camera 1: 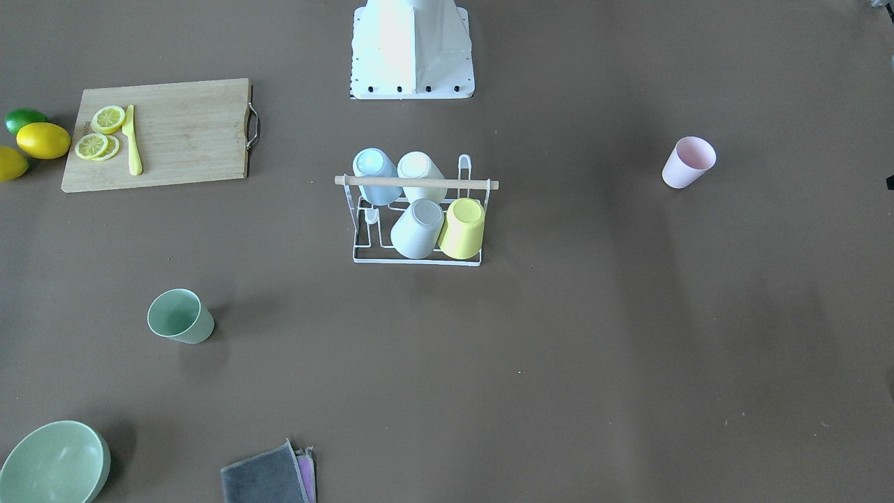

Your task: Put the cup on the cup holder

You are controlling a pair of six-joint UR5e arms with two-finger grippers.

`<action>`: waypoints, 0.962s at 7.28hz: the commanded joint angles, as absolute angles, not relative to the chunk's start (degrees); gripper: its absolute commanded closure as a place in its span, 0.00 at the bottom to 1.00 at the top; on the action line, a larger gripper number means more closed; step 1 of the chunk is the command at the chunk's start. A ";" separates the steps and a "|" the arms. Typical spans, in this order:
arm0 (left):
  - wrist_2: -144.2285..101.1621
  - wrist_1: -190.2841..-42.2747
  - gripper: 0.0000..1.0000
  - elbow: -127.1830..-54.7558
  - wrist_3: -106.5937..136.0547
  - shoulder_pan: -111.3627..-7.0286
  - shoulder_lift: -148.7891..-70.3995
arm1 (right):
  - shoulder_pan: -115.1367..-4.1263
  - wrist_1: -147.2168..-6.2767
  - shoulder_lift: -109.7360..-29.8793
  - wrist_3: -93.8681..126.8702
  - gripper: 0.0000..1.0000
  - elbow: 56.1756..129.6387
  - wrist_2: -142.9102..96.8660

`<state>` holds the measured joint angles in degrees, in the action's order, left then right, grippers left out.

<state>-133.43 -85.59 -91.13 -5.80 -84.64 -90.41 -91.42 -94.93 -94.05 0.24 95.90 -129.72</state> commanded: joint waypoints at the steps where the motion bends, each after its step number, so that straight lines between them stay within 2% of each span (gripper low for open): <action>1: -132.98 -85.61 0.02 -91.23 -5.80 -84.64 -90.44 | -90.79 -94.92 -93.87 0.18 0.00 95.80 -129.81; 7: -132.98 -85.52 0.02 -91.76 -5.89 -84.81 -89.82 | -90.88 -94.83 -94.13 0.18 0.00 96.06 -129.90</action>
